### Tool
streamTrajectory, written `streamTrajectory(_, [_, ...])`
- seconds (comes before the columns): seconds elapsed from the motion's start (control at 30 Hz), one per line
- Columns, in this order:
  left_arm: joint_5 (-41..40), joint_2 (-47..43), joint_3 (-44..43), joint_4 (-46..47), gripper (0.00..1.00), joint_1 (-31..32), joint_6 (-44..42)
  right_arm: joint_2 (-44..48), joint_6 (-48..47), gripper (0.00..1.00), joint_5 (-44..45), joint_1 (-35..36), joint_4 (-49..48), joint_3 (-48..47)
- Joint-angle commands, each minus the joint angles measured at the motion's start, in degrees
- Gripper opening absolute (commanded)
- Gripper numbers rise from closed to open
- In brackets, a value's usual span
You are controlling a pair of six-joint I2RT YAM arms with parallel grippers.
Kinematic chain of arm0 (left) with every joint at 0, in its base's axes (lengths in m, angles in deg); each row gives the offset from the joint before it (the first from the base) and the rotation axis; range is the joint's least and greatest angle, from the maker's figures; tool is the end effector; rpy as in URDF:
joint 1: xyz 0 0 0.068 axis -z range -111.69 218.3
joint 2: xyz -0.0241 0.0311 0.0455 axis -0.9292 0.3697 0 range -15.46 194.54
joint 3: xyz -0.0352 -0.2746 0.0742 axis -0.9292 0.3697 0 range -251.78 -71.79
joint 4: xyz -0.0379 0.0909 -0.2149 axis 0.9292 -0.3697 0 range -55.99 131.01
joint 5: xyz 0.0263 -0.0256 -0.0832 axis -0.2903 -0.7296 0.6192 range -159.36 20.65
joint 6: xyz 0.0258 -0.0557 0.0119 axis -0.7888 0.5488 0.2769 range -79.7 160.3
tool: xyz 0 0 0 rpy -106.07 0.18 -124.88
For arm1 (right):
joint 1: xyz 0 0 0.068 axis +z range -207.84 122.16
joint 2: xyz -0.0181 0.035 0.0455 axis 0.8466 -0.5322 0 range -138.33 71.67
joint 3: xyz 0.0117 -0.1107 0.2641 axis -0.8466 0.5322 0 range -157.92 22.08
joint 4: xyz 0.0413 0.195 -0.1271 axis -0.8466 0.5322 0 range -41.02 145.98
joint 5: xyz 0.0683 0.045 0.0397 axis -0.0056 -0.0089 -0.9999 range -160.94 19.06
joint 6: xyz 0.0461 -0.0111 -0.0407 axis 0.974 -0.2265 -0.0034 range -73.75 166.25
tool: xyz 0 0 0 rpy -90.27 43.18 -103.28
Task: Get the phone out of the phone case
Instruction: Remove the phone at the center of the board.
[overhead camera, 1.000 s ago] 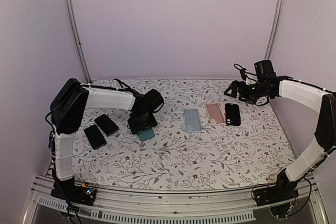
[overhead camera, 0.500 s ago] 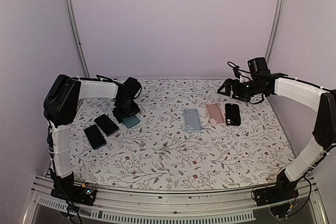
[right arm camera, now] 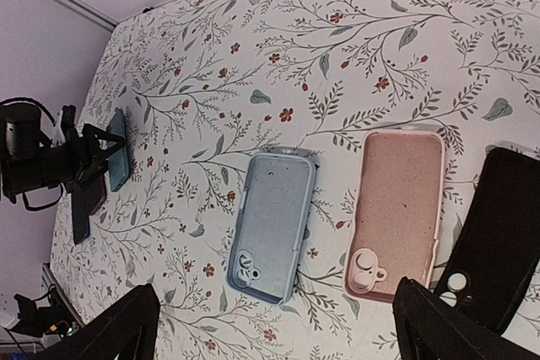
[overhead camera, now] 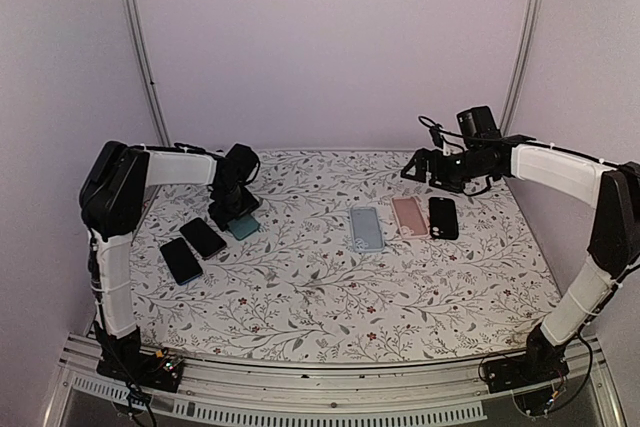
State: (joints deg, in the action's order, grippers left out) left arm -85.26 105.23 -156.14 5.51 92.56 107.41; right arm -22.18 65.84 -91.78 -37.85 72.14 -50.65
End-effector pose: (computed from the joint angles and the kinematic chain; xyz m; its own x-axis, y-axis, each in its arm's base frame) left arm 0.3797 -0.1568 0.1580 -0.6293 -0.6882 -0.3612 -0.6746 0.7144 -0.1859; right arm 0.3217 0.1352 0.2858 -0.8055 0.0403 -0.5913 -0.3067 0.8253 0.4741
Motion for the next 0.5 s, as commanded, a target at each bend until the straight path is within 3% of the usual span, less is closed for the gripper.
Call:
streamTrajectory(0.0, [0.38, 0.87, 2.78, -1.08, 0.68, -2.04, -0.04, -0.86, 0.53, 0.99, 1.03, 1.05, 0.42, -2.06])
streamTrajectory(0.47, [-0.28, -1.3, 4.59, -1.15, 0.72, -2.56, -0.97, -1.03, 1.02, 0.99, 1.68, 2.47, 0.46, -2.15])
